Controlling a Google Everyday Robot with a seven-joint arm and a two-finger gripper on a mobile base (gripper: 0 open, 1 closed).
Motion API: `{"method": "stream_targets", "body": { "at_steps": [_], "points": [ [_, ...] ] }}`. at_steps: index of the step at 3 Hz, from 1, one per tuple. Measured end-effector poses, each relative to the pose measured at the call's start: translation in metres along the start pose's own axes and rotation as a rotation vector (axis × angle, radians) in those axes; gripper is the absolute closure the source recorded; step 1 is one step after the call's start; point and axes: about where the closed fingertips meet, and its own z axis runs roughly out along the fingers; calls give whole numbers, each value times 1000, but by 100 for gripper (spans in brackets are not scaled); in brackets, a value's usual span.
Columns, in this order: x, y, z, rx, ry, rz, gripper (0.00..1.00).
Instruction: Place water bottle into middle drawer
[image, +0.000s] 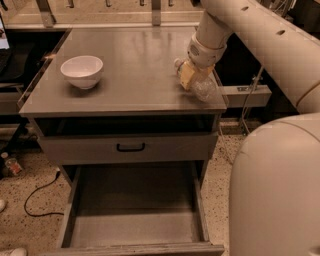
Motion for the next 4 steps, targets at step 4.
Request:
{"method": "stream_targets", "body": {
  "at_steps": [4],
  "points": [
    [94, 45, -62, 11, 33, 153, 100]
  ]
}}
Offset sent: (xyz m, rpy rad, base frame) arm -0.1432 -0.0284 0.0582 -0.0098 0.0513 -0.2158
